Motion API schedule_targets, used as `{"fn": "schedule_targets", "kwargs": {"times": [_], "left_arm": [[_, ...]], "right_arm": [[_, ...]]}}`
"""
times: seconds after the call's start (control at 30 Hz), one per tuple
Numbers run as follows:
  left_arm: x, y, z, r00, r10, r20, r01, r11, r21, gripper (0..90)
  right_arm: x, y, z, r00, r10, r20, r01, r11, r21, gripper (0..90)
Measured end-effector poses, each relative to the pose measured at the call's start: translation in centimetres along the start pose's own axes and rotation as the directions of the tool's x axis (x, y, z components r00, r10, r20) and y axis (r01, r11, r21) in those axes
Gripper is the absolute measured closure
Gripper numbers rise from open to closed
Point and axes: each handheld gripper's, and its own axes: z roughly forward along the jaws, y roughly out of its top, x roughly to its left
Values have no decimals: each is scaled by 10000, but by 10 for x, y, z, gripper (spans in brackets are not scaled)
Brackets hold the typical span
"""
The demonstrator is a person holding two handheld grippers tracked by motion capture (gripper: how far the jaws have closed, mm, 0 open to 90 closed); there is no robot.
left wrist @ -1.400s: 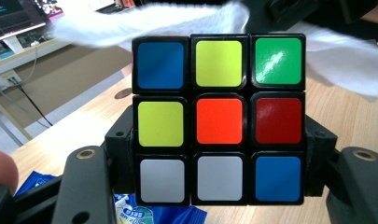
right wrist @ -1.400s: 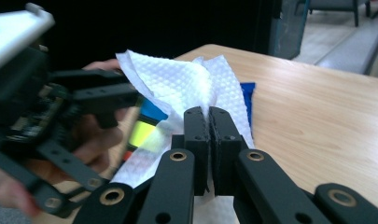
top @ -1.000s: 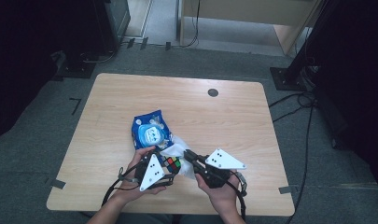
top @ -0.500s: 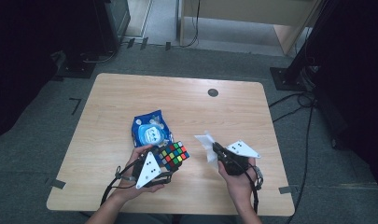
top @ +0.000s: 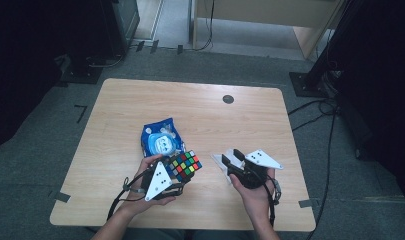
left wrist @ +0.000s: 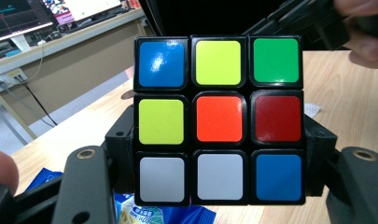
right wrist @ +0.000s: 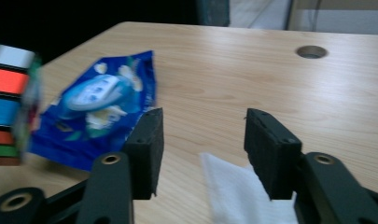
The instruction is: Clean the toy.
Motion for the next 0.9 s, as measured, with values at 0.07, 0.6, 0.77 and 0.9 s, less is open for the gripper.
{"fn": "schedule_targets", "kwargs": {"times": [0.07,0.6,0.77,0.9], "left_arm": [[0,0,0,10000,0,-22,0,10000,16,340],[-10,2,5,9992,55,-408,-58,10000,-63,340],[-13,3,6,9986,98,-512,-105,9999,-129,340],[-13,2,7,9988,-2,-495,-3,10000,-90,340]], "right_arm": [[9,3,-1,9994,-8,-335,7,10000,-45,423],[68,8,5,9404,1409,-3096,-1324,9900,484,266],[67,3,11,9198,1979,-3388,-1935,9800,470,329],[60,1,13,8911,2530,-3768,-2494,9666,592,343]]}}
